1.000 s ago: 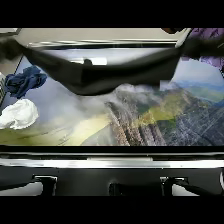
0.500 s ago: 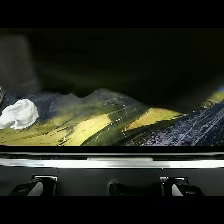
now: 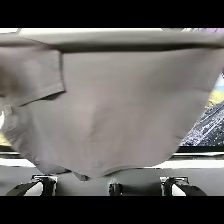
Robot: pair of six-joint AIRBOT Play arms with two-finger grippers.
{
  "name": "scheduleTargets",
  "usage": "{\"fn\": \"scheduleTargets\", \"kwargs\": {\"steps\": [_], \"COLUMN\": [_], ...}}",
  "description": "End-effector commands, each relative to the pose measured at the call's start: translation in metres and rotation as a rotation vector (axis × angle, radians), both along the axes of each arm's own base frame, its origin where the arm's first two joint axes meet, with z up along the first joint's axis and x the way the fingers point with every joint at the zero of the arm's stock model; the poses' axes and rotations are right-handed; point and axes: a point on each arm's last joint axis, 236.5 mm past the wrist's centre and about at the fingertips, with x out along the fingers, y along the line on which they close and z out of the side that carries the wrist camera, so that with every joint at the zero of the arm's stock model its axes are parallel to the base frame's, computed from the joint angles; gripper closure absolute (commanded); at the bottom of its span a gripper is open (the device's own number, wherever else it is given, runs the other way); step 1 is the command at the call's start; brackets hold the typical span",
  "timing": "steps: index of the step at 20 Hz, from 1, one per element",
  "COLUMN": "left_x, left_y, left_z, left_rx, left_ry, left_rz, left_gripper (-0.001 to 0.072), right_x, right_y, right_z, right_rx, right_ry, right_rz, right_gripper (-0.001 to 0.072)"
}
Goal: Fold the clothes and pants, and hang the long-sleeved shirts on hangers.
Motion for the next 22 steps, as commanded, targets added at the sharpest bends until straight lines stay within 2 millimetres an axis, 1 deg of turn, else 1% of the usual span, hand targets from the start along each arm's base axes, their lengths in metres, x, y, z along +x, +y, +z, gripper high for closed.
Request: {"fn": "scheduleTargets", "kwargs": {"steps": [1, 3, 4, 5, 6, 7, 8, 9, 10, 11, 13, 14, 16, 17, 19, 22], "left_x": [0.077, 0.119, 0.139, 0.158, 0.177, 0.195, 0.210, 0.224, 0.236, 0.244, 0.248, 0.246, 0.232, 0.222, 0.194, 0.158], "left_y": [-0.018, -0.032, -0.040, -0.046, -0.052, -0.057, -0.060, -0.060, -0.059, -0.058, -0.054, -0.053, -0.051, -0.052, -0.049, -0.042], "left_z": [-0.125, -0.211, -0.253, -0.287, -0.318, -0.340, -0.354, -0.361, -0.363, -0.363, -0.360, -0.360, -0.367, -0.373, -0.386, -0.403], "left_rx": [-0.031, -0.053, -0.066, -0.082, -0.101, -0.126, -0.149, -0.170, -0.178, -0.180, -0.167, -0.168, -0.172, -0.175, -0.177, -0.133], "left_ry": [0.298, 0.449, 0.498, 0.518, 0.519, 0.501, 0.477, 0.443, 0.409, 0.385, 0.367, 0.377, 0.443, 0.495, 0.618, 0.777], "left_rz": [-0.133, -0.172, -0.177, -0.175, -0.163, -0.149, -0.135, -0.120, -0.111, -0.101, -0.105, -0.108, -0.129, -0.145, -0.181, -0.216], "left_gripper": [0.0691, 0.0691, 0.0691, 0.0691, 0.0691, 0.0691, 0.0691, 0.0691, 0.0691, 0.0691, 0.0691, 0.0690, 0.0690, 0.0690, 0.0690, 0.0690], "right_x": [0.077, 0.121, 0.140, 0.157, 0.174, 0.190, 0.202, 0.213, 0.222, 0.229, 0.233, 0.230, 0.213, 0.202, 0.178, 0.149], "right_y": [-0.012, -0.018, -0.021, -0.024, -0.026, -0.027, -0.028, -0.031, -0.034, -0.036, -0.038, -0.037, -0.032, -0.029, -0.024, -0.026], "right_z": [-0.123, -0.195, -0.226, -0.255, -0.284, -0.309, -0.328, -0.344, -0.354, -0.359, -0.360, -0.361, -0.369, -0.374, -0.383, -0.395], "right_rx": [0.012, 0.027, 0.038, 0.046, 0.059, 0.066, 0.072, 0.075, 0.076, 0.075, 0.068, 0.069, 0.072, 0.075, 0.075, 0.055], "right_ry": [0.292, 0.414, 0.451, 0.475, 0.491, 0.494, 0.490, 0.481, 0.466, 0.449, 0.433, 0.449, 0.525, 0.577, 0.682, 0.814], "right_rz": [0.025, 0.033, 0.026, 0.020, 0.014, 0.011, 0.009, -0.002, -0.013, -0.023, -0.026, -0.020, 0.003, 0.019, 0.048, 0.066], "right_gripper": [0.0675, 0.0675, 0.0675, 0.0675, 0.0675, 0.0675, 0.0675, 0.0675, 0.0675, 0.0675, 0.0676, 0.0676, 0.0675, 0.0675, 0.0675, 0.0675]}}
